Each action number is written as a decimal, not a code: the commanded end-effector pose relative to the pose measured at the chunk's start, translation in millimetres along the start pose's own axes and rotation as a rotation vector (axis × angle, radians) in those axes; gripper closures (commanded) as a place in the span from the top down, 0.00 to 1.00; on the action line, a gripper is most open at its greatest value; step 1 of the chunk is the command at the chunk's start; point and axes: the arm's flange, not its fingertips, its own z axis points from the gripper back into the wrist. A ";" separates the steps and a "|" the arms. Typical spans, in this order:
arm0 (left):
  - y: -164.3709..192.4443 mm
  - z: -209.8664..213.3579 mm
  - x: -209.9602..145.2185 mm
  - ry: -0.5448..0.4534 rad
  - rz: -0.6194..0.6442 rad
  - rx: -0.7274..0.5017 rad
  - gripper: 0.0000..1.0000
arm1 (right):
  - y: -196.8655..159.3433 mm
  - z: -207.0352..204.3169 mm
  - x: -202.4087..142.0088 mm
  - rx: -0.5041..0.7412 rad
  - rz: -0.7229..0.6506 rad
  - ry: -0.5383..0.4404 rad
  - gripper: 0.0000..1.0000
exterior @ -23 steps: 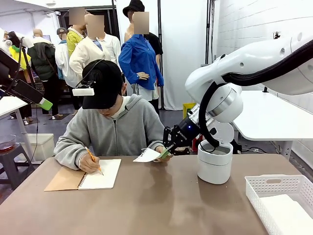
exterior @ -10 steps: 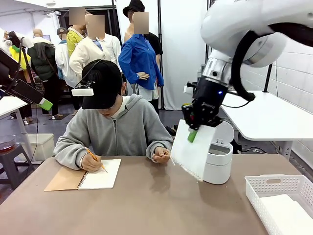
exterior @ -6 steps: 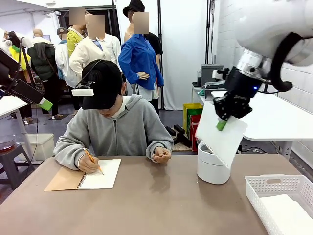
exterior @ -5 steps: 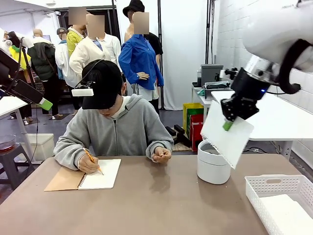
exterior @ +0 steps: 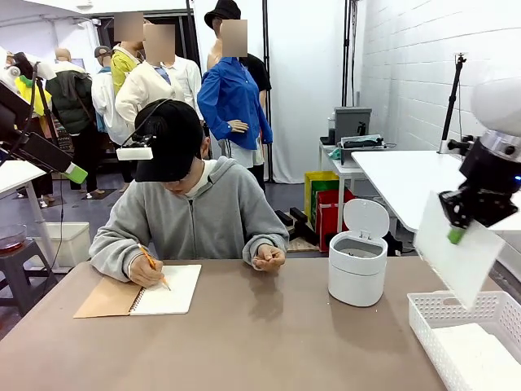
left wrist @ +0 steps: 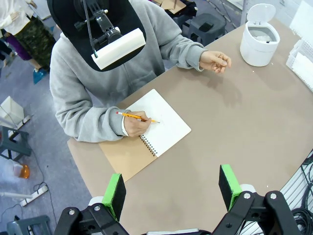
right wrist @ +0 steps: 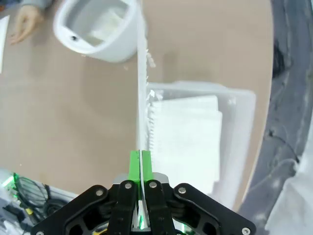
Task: Sort the paper based on its condition.
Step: If a person hands you a paper, place it in the Organizing basket , and if it's crumpled, put it in the Trash can.
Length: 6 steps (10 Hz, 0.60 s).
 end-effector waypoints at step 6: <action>0.2 0.1 0.5 -0.003 0.000 0.001 1.00 | -23.3 -30.1 -12.2 -0.034 -0.048 0.195 0.00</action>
